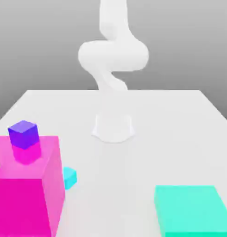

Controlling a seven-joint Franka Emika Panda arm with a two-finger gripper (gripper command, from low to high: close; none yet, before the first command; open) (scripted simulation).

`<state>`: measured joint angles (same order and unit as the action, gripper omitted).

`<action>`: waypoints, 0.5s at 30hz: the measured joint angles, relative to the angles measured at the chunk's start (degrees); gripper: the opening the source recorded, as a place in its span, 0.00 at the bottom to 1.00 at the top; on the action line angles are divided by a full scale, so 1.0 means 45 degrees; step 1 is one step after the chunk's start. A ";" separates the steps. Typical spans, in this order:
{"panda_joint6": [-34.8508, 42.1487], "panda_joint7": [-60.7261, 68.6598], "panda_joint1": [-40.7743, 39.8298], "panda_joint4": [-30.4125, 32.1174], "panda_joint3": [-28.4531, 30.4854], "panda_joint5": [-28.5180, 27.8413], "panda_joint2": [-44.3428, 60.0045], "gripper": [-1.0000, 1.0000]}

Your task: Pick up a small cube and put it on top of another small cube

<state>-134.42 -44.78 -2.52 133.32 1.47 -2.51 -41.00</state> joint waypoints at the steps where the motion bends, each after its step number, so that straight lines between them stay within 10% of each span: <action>1: -0.0250 0.0119 -0.0232 0.0148 0.0183 -0.0215 0.0462 0.50; 15: -0.3670 0.4197 -0.2724 0.2401 0.5638 0.0564 0.6697 0.50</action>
<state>-150.93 -25.89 -14.77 144.12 26.84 0.03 -10.87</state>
